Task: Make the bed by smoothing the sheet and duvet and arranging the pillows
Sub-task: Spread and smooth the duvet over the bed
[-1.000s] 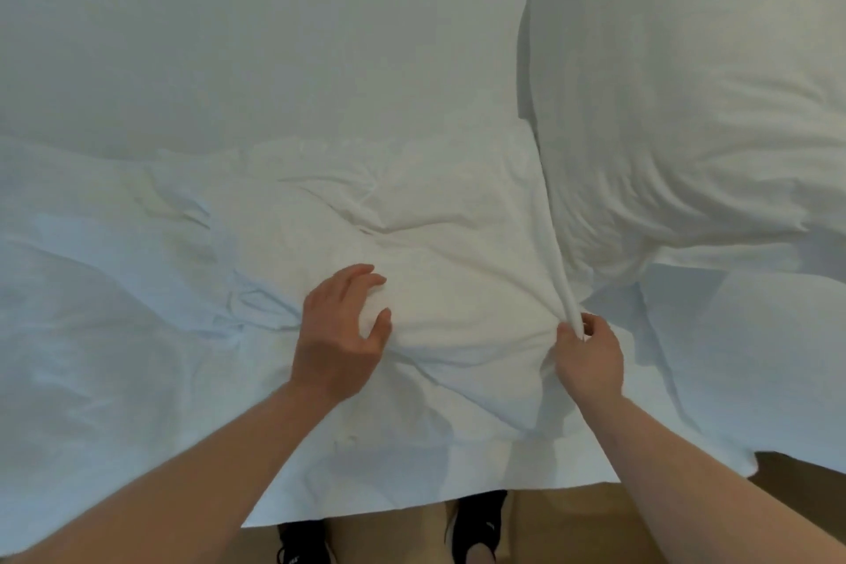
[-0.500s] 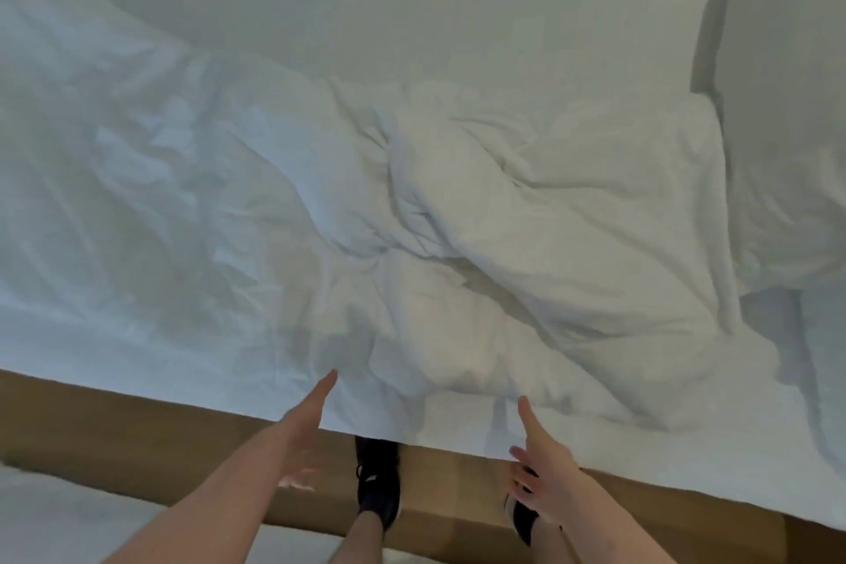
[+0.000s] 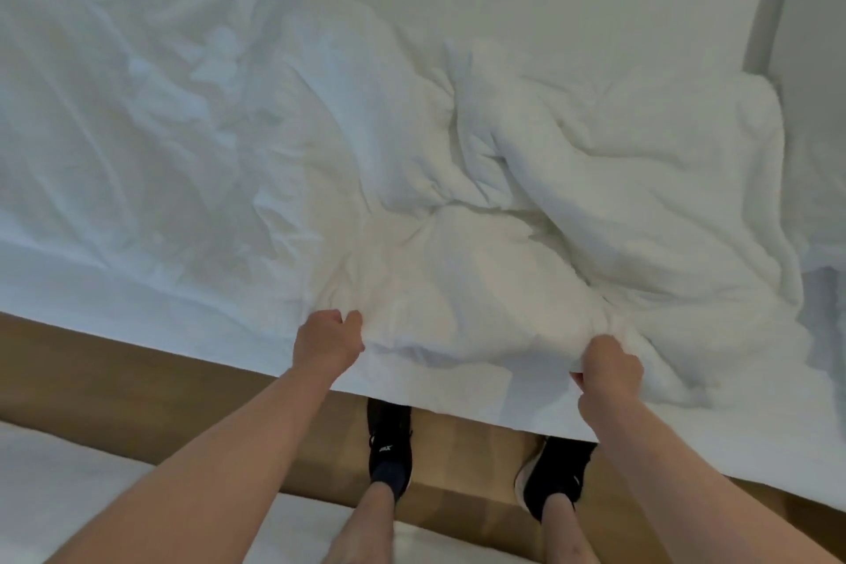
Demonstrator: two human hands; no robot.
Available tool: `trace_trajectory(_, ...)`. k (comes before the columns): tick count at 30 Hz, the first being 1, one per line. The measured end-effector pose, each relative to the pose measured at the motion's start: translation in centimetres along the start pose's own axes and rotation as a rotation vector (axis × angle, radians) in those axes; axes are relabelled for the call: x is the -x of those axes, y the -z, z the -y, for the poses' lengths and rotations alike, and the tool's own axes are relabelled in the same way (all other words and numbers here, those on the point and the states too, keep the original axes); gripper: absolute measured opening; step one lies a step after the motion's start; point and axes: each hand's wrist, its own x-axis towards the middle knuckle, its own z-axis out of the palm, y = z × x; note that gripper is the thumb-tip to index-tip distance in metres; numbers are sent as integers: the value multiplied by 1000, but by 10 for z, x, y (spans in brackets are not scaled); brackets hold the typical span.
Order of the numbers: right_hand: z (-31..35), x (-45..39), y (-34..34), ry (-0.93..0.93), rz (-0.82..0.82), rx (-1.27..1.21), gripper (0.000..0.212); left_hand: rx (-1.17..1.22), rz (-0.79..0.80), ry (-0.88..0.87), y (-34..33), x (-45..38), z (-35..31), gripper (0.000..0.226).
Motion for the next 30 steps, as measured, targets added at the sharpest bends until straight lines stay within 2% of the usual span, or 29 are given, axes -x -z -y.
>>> trace_trajectory(1, 6, 7, 8, -2, -16, 44, 16, -100, -14, -53, 5, 9, 9, 45)
trace_trajectory(2, 6, 9, 16, 23, 16, 212, 8, -200, -11, -87, 9, 19, 18, 44)
trace_trajectory(3, 1, 7, 28, 63, 25, 399, 10, -308, 10, -111, 13, 31, 28, 42)
trace_trajectory(5, -11, 8, 55, 133, -2, 576, 14, -466, 67, -129, 16, 49, 53, 38)
trace_trajectory(8, -29, 5, 94, 111, -55, 828, 14, -569, 116, -82, 16, 67, 84, 36)
trace_trajectory(12, -53, -5, 129, 38, 125, 1051, 28, -765, 191, -34, 15, 77, 99, 27)
trace_trajectory(15, -67, -23, 138, 153, 280, 1275, 41, -863, 267, -41, 27, 69, 86, 25)
trace_trajectory(17, -40, 11, 122, 332, 350, 1294, 27, -729, 225, -71, 43, 58, 53, 27)
trace_trajectory(19, 5, 57, 95, 533, 390, 1104, 8, -565, 93, -160, 63, 45, -3, 30)
trace_trajectory(20, 32, 76, 81, 632, 401, 986, 7, -481, 2, -231, 76, 38, -36, 29)
trace_trajectory(23, 110, 97, 35, 939, 358, 733, 10, -246, -252, -476, 114, 23, -137, 18)
trace_trajectory(26, 180, 79, -17, 1131, 310, 654, 24, -144, -323, -652, 137, -3, -229, 9)
trace_trajectory(28, 217, 52, -51, 1234, 222, 778, 41, -207, -294, -700, 137, -30, -276, 16)
trace_trajectory(30, 243, 23, -79, 1327, 152, 1026, 56, -388, -235, -698, 124, -59, -309, 36)
